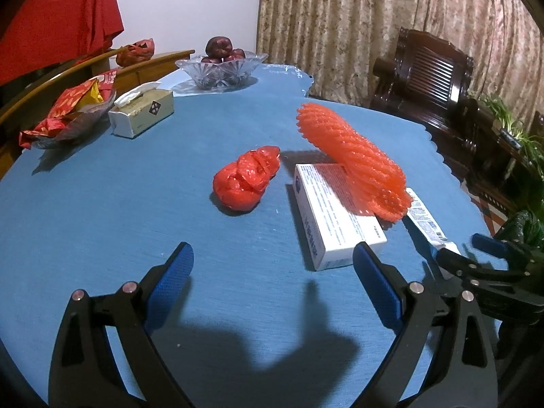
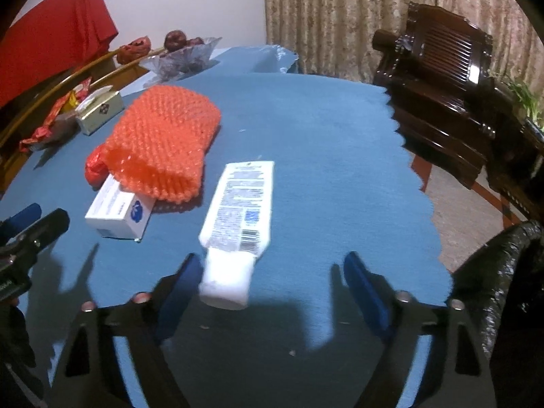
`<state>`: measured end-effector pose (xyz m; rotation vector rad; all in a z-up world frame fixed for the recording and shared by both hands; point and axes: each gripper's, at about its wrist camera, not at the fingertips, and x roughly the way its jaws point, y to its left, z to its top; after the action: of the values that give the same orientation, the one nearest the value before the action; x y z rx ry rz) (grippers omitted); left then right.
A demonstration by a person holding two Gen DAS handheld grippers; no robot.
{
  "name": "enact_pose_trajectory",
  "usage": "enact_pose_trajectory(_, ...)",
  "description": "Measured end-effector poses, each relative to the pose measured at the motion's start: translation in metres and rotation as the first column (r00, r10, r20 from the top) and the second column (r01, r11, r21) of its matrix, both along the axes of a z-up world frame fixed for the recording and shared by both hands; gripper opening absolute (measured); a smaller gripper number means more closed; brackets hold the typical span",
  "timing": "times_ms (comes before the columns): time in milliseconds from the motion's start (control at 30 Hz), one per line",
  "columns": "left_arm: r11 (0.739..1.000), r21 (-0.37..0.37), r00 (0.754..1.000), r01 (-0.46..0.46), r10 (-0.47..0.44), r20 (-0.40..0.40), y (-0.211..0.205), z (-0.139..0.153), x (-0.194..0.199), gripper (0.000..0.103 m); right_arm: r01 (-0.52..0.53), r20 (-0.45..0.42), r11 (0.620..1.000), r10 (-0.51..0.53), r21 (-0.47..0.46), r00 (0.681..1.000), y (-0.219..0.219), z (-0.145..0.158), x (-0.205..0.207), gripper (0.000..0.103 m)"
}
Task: Collect trash
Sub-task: 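Grasp the white hand-cream tube by its cap with the right gripper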
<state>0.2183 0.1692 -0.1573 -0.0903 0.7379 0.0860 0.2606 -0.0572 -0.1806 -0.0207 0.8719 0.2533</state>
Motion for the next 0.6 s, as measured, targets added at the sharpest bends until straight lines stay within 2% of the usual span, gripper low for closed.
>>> enact_pose_trajectory(33, 1.0, 0.002, 1.0, -0.001, 0.001, 0.0, 0.0, 0.0, 0.0, 0.092, -0.005, -0.013, 1.0, 0.005, 0.012, 1.0, 0.002, -0.002, 0.002, 0.063)
enact_pose_trajectory(200, 1.0, -0.007, 1.0, 0.001, -0.001, 0.0, -0.001, 0.001, 0.002, 0.092, -0.003, -0.014, 1.0, 0.004, 0.028, 1.0, 0.006, -0.003, 0.005, 0.055)
enact_pose_trajectory(267, 1.0, -0.016, 1.0, 0.008, -0.008, 0.0, -0.004, 0.001, 0.004, 0.092, -0.01, -0.009, 1.0, 0.01, 0.025, 1.0, 0.007, -0.002, 0.007, 0.038)
enact_pose_trajectory(467, 0.999, -0.042, 1.0, 0.028, -0.028, -0.002, -0.018, -0.002, 0.013, 0.092, 0.005, 0.001, 1.0, -0.005, 0.011, 1.0, 0.0, -0.001, 0.008, 0.036)
enact_pose_trajectory(600, 0.998, -0.033, 0.998, 0.054, -0.054, -0.01, -0.032, -0.005, 0.023, 0.092, 0.025, 0.004, 1.0, -0.025, 0.019, 1.0, -0.011, 0.0, 0.01, 0.036)
